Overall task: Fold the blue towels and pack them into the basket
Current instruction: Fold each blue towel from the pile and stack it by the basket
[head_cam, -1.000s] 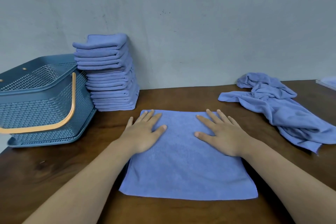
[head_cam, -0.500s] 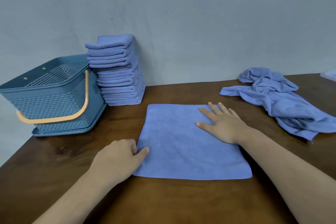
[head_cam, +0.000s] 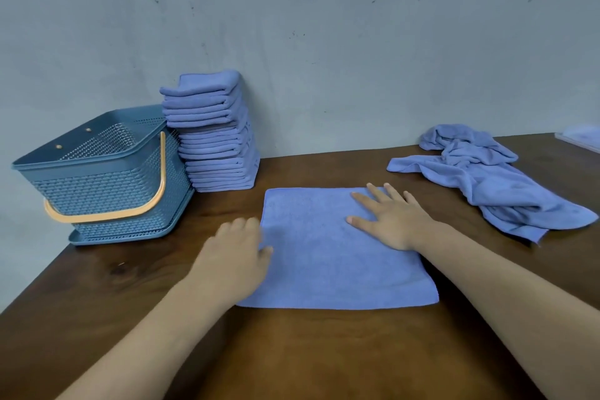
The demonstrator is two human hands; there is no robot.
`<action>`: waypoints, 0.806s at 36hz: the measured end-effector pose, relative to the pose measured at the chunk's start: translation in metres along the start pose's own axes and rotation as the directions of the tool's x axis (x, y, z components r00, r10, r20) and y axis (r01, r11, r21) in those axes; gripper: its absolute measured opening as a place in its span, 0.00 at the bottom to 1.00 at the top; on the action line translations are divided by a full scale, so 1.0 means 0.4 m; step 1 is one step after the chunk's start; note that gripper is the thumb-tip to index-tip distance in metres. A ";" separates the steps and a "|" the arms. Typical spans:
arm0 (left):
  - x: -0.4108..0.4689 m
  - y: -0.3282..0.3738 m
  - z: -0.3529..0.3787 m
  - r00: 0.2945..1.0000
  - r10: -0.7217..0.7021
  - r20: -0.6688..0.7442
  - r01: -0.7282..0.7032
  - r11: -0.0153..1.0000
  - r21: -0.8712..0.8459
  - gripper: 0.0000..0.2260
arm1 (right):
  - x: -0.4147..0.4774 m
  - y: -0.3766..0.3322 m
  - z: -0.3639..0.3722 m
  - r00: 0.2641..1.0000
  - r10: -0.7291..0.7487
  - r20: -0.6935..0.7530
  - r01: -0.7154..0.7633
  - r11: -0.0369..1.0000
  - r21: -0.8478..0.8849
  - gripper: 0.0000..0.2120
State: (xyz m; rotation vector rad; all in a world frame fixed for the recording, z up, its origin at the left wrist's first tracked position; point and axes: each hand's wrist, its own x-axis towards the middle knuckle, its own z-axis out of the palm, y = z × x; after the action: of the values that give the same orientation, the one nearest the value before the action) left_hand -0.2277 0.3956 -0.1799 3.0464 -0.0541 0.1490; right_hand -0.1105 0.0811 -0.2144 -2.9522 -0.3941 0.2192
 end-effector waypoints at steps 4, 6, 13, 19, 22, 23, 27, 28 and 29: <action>0.064 0.117 0.025 0.950 0.309 0.042 -0.296 0.935 -0.193 0.18 | -0.031 -0.046 -0.015 0.987 -0.029 -0.157 -0.007 0.975 -0.221 0.36; 0.079 0.153 0.054 0.918 0.385 0.093 -0.361 0.910 -0.205 0.22 | -0.064 -0.085 -0.012 0.981 -0.005 -0.192 -0.031 0.982 -0.185 0.32; 0.061 0.092 0.121 0.930 0.284 0.233 -0.260 0.957 -0.131 0.31 | -0.177 -0.116 0.077 0.998 -0.018 -0.053 0.019 0.999 0.026 0.38; 0.030 0.014 0.125 0.961 0.160 0.226 -0.143 0.986 -0.088 0.36 | -0.194 -0.109 0.073 0.999 -0.036 -0.023 0.037 0.999 0.015 0.41; 0.029 0.026 0.118 0.967 0.137 0.214 -0.126 0.990 -0.064 0.36 | -0.212 -0.139 0.068 0.998 -0.015 -0.064 0.009 0.996 -0.092 0.41; 0.028 0.034 0.119 0.973 0.133 0.188 -0.128 0.991 -0.038 0.35 | -0.225 -0.158 0.071 0.997 -0.028 -0.078 0.018 0.993 -0.120 0.40; 0.003 0.057 0.126 0.967 0.240 0.089 -0.236 0.970 -0.061 0.34 | -0.279 -0.217 0.104 0.995 -0.076 -0.058 0.074 0.997 -0.029 0.38; -0.004 0.056 0.127 0.957 0.268 0.114 -0.258 0.962 -0.094 0.32 | -0.286 -0.214 0.110 0.995 -0.076 -0.061 0.076 0.997 -0.013 0.37; -0.008 0.051 0.128 0.948 0.283 0.144 -0.267 0.956 -0.118 0.31 | -0.290 -0.205 0.110 0.995 -0.078 -0.066 0.077 0.997 -0.006 0.38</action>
State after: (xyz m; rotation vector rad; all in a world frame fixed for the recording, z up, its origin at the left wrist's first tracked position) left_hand -0.2267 0.3708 -0.2292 2.9300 -0.4849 -0.0784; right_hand -0.2490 0.1337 -0.2288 -2.9316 -0.4994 0.1105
